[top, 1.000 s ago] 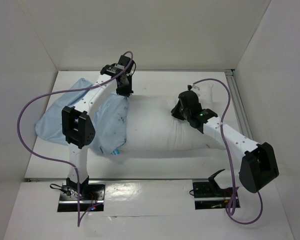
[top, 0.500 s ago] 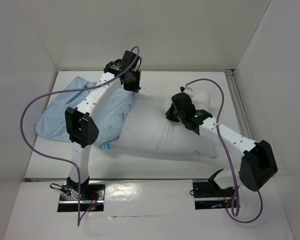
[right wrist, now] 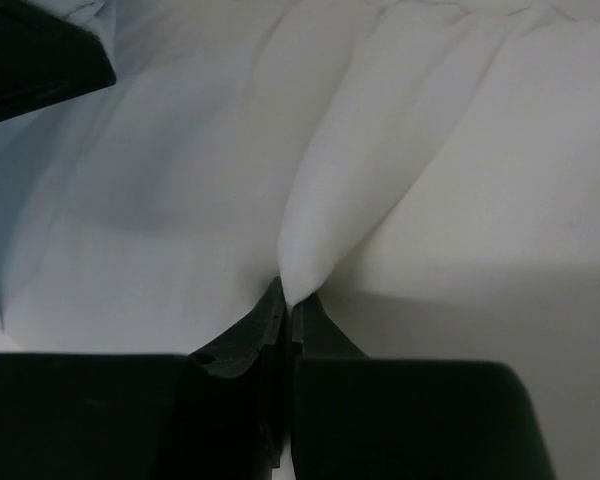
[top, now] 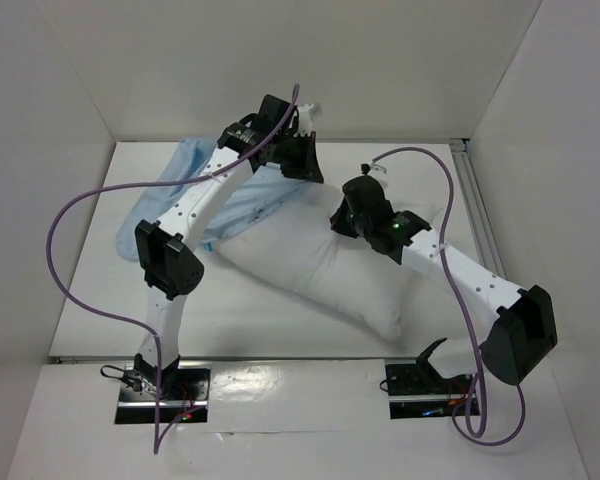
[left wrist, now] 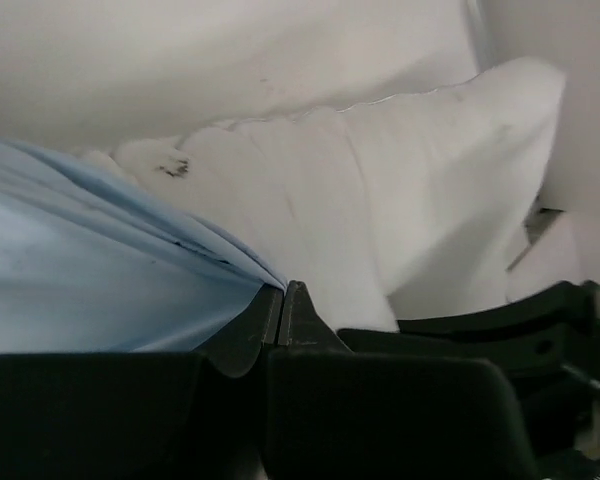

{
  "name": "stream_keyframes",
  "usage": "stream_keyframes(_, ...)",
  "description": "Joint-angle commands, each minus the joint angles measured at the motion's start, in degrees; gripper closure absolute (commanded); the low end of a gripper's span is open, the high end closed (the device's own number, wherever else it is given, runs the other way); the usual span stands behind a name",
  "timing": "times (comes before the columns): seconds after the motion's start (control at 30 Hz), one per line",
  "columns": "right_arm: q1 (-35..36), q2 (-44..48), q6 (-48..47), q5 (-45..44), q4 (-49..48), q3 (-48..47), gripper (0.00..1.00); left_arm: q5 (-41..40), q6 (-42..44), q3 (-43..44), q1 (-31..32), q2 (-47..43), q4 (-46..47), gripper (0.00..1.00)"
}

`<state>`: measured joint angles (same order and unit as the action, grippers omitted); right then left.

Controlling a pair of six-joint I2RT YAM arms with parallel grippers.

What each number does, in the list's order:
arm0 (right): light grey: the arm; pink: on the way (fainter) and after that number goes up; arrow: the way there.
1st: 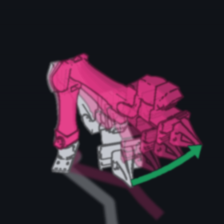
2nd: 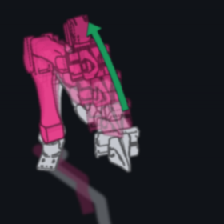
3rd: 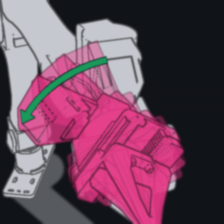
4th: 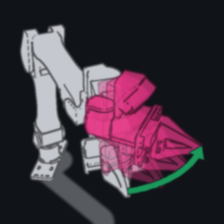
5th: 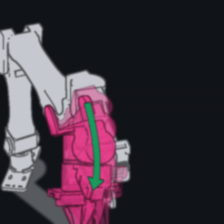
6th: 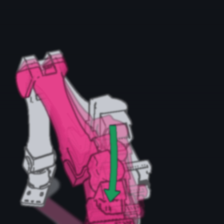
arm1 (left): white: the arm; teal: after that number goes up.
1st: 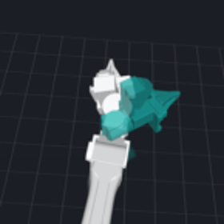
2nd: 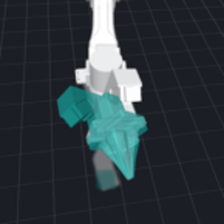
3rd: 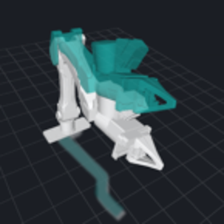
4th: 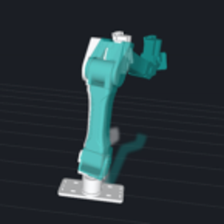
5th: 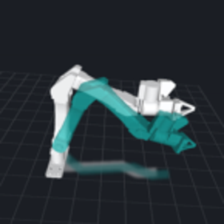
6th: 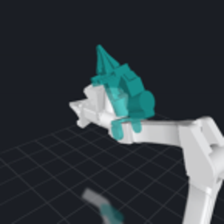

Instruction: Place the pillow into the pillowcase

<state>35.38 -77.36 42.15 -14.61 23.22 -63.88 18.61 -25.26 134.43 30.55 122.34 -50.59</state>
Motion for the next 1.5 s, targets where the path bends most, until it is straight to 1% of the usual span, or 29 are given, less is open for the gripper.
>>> stream_keyframes(0.0, 2.94, 4.14, 2.41, 0.82, -6.17, -3.46, 1.0, 17.86, -5.59, -5.55, 3.29, -7.55, 9.19, 1.0)
stream_keyframes(0.07, 2.94, 6.87, 3.82, -2.61, -6.17, 0.93, 1.0, 12.87, -5.59, -7.51, 3.29, -6.95, 9.19, 1.0)
stream_keyframes(0.17, 2.94, 8.8, 6.1, -5.25, -6.17, 7.16, 1.0, 10.23, -5.59, -8.66, 2.77, -3.44, 7.27, 1.0)
stream_keyframes(0.23, 2.94, 9.51, 7.24, -5.87, -5.38, 9.11, 1.0, 8.46, -5.07, -7.0, 2.77, 0.95, 5.68, 1.0)
stream_keyframes(0.27, 2.94, 10.21, 8.03, -6.56, -4.77, 10.69, 1.0, 7.76, -5.07, -6.38, 2.77, 2.01, 4.89, 0.96)
stream_keyframes(0.3, 2.42, 10.21, 8.56, -7.35, -4.07, 11.4, 1.0, 7.76, -4.54, -5.77, 2.77, 3.85, 4.19, 0.86)
stream_keyframes(0.33, 1.9, 10.21, 8.56, -7.97, -3.54, 12.02, 1.0, 7.76, -4.54, -4.54, 2.77, 4.48, 3.14, 0.57)
stream_keyframes(0.37, 1.37, 10.91, 8.56, -7.98, -2.84, 12.02, 1.0, 7.76, -3.84, -3.75, 2.77, 4.48, 2.43, 0.4)
stream_keyframes(0.43, -1.0, 11.61, 6.73, -8.59, -1.51, 11.5, 1.0, 6.45, -1.83, -1.38, 2.77, 3.61, 1.29, 0.16)
stream_keyframes(0.47, -3.36, 11.62, 5.59, -7.55, -0.82, 10.45, 0.97, 4.18, -1.12, -0.58, 3.29, 2.65, 0.24, 0.0)
stream_keyframes(0.5, -4.69, 11.62, 2.18, -6.49, -0.2, 9.57, 0.84, 2.59, -0.42, 0.3, 3.29, 1.51, -0.47, 0.0)
stream_keyframes(0.57, -6.89, 10.92, -2.4, -3.68, -0.2, 7.29, 0.51, -0.49, 1.52, 1.53, 2.68, -1.3, -1.26, 0.0)
stream_keyframes(0.6, -7.51, 9.44, -4.16, -3.67, 2.15, 3.62, 0.28, -3.55, 1.53, 1.54, 1.55, -4.97, -1.27, 0.0)
stream_keyframes(0.7, -7.51, 5.84, -10.58, -5.51, 6.03, -5.18, 0.11, -9.1, 2.14, -2.58, -2.41, -13.4, -1.27, 0.02)
stream_keyframes(0.77, -6.91, 4.42, -14.37, -7.35, 8.32, -9.23, 0.01, -15.95, 2.14, -8.44, -4.69, -17.82, -0.56, 0.11)
stream_keyframes(0.83, -6.37, 2.49, -17.26, -9.73, 9.47, -14.42, 0.0, -22.02, 1.1, -14.08, -8.03, -24.15, 1.27, 0.18)
stream_keyframes(0.87, -5.76, 1.78, -18.06, -9.73, 9.47, -17.65, 0.0, -23.52, 1.09, -20.9, -9.0, -26.26, 1.89, 0.33)
stream_keyframes(0.93, -4.45, -0.24, -20.16, -9.73, 10.0, -20.22, 0.0, -27.02, -2.23, -28.13, -11.47, -30.04, 2.68, 0.51)
stream_keyframes(0.97, -3.74, -1.11, -20.79, -7.82, 10.0, -22.32, 0.0, -27.92, -3.47, -36.0, -12.08, -33.97, 3.99, 0.64)
stream_keyframes(1.0, -3.13, -1.91, -21.4, -7.19, 10.0, -23.39, 0.0, -29.15, -4.96, -40.34, -12.09, -36.19, 4.88, 0.66)
stream_keyframes(1.07, -1.02, -4.63, -21.93, -6.66, 10.52, -24.89, 0.0, -34.15, -8.99, -49.57, -12.09, -41.19, 7.68, 0.66)
stream_keyframes(1.1, -0.49, -5.42, -21.94, -5.96, 10.53, -25.41, 0.0, -35.73, -10.07, -58.4, -11.22, -46.79, 10.57, 0.6)
stream_keyframes(1.13, -0.48, -6.56, -21.94, -5.08, 10.53, -25.42, 0.0, -38.19, -10.77, -62.67, -10.6, -49.63, 12.08, 0.38)
stream_keyframes(1.17, -0.48, -6.57, -21.94, -4.47, 10.53, -25.42, 0.0, -39.6, -12.61, -66.45, -10.07, -52.27, 13.4, 0.26)
stream_keyframes(1.2, 0.13, -7.09, -21.94, -2.98, 10.53, -24.81, 0.0, -40.49, -13.5, -72.76, -9.46, -56.65, 15.15, 0.19)
stream_keyframes(1.27, 0.13, -7.1, -22.72, -0.34, 9.91, -24.8, 0.0, -41.28, -15.95, -76.93, -8.92, -59.58, 15.17, 0.17)
stream_keyframes(1.33, 0.83, -8.85, -24.21, 5.08, 9.91, -24.8, 0.0, -42.69, -17.54, -80.28, -7.35, -60.47, 15.17, 0.24)
stream_keyframes(1.37, 1.53, -9.38, -25.79, 6.25, 10.43, -24.8, 0.0, -43.65, -18.07, -80.9, -7.34, -60.47, 15.17, 0.24)
stream_keyframes(1.47, 4.95, -11.14, -26.95, 5.65, 12.01, -25.51, 0.0, -48.03, -19.83, -81.61, -6.64, -56.97, 14.11, 0.18)
